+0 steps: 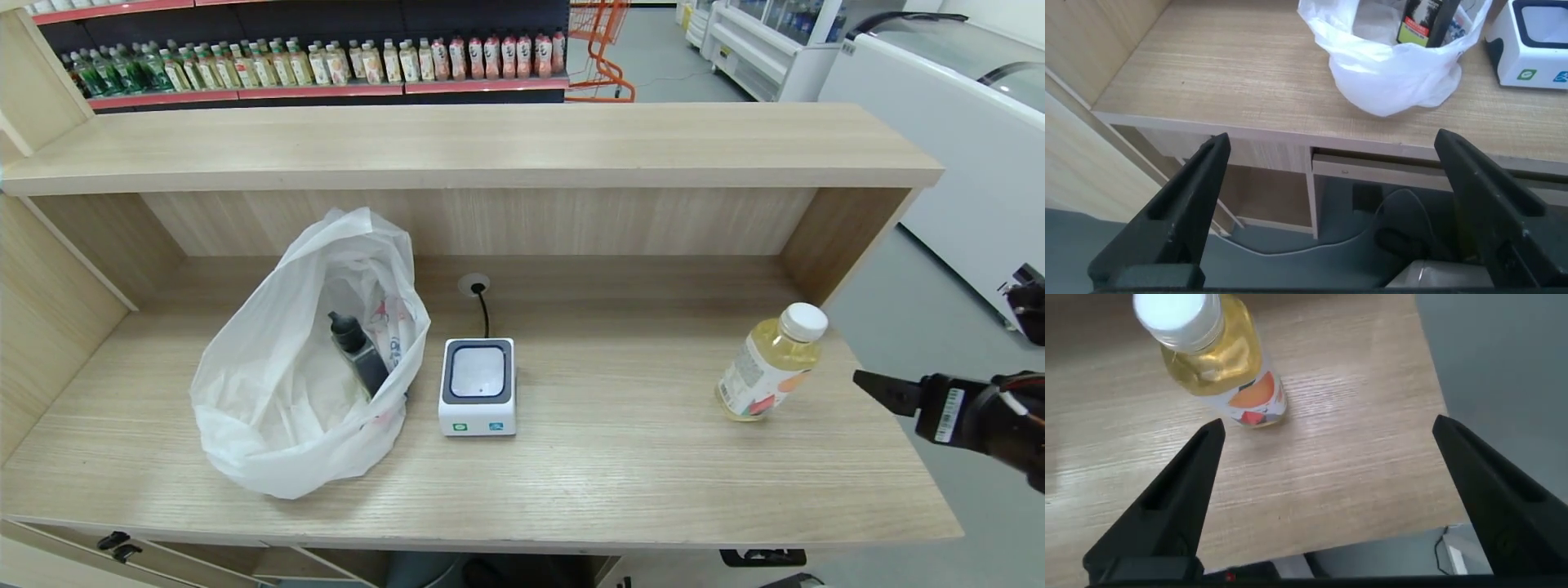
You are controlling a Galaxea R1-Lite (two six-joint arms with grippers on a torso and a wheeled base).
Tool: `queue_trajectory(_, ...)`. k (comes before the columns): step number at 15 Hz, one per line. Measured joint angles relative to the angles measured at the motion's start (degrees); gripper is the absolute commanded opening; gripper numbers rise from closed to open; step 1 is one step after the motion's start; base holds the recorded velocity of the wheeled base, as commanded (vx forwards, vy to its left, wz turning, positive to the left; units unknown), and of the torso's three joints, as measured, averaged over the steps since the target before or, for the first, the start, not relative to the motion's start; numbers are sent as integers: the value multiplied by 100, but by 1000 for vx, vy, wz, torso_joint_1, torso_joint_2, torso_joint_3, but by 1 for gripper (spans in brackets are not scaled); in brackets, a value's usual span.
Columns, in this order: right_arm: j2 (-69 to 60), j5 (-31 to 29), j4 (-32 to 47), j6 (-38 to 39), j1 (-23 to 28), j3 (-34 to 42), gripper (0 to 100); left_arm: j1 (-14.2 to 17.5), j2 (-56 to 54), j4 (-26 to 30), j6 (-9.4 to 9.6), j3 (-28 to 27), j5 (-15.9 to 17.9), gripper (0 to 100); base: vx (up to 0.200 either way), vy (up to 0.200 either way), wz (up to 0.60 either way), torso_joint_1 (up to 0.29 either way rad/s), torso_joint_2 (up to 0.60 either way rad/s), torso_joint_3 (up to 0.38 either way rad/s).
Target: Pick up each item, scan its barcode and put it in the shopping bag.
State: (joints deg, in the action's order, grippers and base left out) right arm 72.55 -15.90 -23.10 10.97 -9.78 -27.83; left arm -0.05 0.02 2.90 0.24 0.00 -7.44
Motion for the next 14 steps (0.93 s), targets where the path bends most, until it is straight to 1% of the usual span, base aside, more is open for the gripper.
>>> queue_trajectory(3, 879, 6, -1253, 29, -185, 407, 100, 0, 0, -1, 2, 0, 0, 100, 0, 0, 0, 0, 0, 0)
queue_trajectory(6, 1569, 6, -2027, -63, -339, 452, 100, 0, 0, -1, 2, 0, 0, 100, 0, 0, 0, 0, 0, 0)
queue_trajectory(10, 2175, 16, -2658, -323, -489, 295, 100, 0, 0, -1, 2, 0, 0, 100, 0, 0, 0, 0, 0, 0)
queue_trajectory(14, 2588, 57, -2926, -449, -668, -33, 100, -6, 0, 0, 0, 0, -2, 100, 0, 0, 0, 0, 0, 0)
